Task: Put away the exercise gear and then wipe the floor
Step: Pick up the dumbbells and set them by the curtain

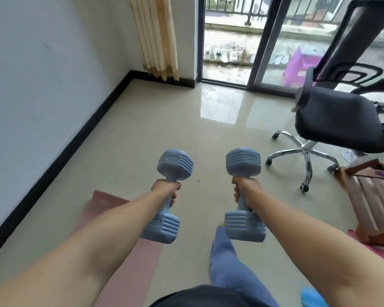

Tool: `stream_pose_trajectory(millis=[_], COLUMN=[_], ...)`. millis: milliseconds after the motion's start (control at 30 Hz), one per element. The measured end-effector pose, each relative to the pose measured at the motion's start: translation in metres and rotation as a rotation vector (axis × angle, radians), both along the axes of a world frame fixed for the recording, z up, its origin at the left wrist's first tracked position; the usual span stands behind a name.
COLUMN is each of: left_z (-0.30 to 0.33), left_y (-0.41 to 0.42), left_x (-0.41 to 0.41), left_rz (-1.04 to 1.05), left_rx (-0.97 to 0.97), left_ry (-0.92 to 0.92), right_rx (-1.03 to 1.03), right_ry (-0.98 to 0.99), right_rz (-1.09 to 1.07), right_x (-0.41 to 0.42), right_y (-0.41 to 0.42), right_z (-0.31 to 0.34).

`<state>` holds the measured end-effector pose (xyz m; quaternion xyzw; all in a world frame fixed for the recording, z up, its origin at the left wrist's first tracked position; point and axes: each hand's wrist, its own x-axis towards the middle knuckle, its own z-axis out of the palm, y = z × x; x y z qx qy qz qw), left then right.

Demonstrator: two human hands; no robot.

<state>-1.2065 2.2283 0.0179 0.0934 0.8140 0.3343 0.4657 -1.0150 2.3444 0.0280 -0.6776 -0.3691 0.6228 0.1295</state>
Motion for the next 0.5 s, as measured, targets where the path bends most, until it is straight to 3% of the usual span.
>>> stream_pose_trajectory(millis=[267, 500], left_z=[0.029, 0.012], left_y=[0.185, 0.32], left_x=[-0.075, -0.2], left_rz=[0.107, 0.14], left_rx=[-0.009, -0.008], left_ry=[-0.031, -0.004], right_rx=[0.022, 0.052], right_ry=[-0.04, -0.025], right_rz=[0.175, 0.214], right_x=[-0.096, -0.219], right_y=[0.211, 0.354], right_z=[0.025, 0.019])
